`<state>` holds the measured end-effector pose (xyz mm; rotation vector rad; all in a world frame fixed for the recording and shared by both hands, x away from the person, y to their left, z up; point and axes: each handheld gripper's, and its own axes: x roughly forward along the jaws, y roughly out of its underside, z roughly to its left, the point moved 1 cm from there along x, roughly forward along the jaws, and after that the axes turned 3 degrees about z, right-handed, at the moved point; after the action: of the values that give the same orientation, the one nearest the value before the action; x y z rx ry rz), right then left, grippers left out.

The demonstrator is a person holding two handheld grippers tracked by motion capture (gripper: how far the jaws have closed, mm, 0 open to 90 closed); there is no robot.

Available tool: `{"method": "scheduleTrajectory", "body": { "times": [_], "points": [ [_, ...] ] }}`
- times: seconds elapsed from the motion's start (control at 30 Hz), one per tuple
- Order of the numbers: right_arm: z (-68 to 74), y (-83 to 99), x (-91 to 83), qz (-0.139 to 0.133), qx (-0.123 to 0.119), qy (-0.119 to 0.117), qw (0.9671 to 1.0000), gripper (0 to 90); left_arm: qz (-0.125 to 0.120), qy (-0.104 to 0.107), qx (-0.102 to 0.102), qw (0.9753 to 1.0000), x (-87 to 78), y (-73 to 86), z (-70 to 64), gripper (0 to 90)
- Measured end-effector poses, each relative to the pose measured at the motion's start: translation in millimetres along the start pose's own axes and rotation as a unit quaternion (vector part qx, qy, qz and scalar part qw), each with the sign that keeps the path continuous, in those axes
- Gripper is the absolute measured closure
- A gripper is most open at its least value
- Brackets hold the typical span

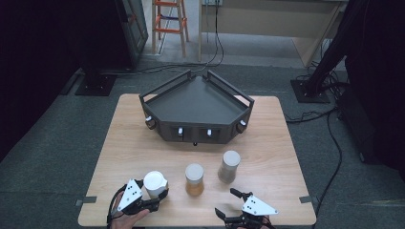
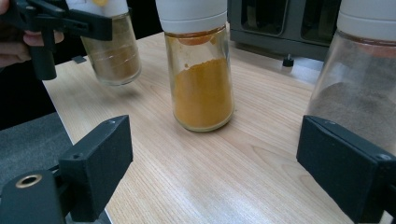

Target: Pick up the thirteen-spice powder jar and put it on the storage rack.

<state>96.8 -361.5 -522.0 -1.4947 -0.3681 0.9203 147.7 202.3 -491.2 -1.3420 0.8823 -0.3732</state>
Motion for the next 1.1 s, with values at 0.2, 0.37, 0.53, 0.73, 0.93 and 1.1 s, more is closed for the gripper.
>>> {"method": "scheduleTrajectory", "body": {
  "times": [0.2, 0.37, 0.53, 0.73, 0.93, 1.1],
  "points": [
    [-0.6, 0.1, -0.7, 0.000, 0.001, 0.000, 1.0000, 10.5, -0.005, 0.000, -0.004, 1.0000, 4.3, -9.6, 4.2, 30.1],
    [-0.4, 0.0, -0.3, 0.000, 0.000, -0.001, 1.0000, 10.5, -0.008, 0.002, -0.003, 1.0000, 7.5, -19.4, 6.5, 30.1],
    [-0.3, 0.0, -0.1, 0.000, 0.001, -0.001, 1.0000, 10.5, -0.010, 0.005, -0.002, 0.9999, 11.7, -29.1, 9.2, 30.1],
    [-0.7, 0.1, -0.3, 0.000, 0.001, -0.001, 1.0000, 10.5, -0.007, 0.008, -0.001, 0.9999, 18.1, -40.7, 12.3, 30.1],
    [-0.6, 0.0, -0.1, -0.001, 0.002, -0.003, 1.0000, 10.5, -0.005, 0.012, 0.002, 0.9999, 23.8, -57.4, 16.7, 30.1],
    [-1.0, 0.0, -0.4, -0.001, 0.003, -0.004, 1.0000, 10.5, -0.007, 0.013, 0.004, 0.9999, 28.0, -75.7, 23.3, 30.2]
  ]
}}
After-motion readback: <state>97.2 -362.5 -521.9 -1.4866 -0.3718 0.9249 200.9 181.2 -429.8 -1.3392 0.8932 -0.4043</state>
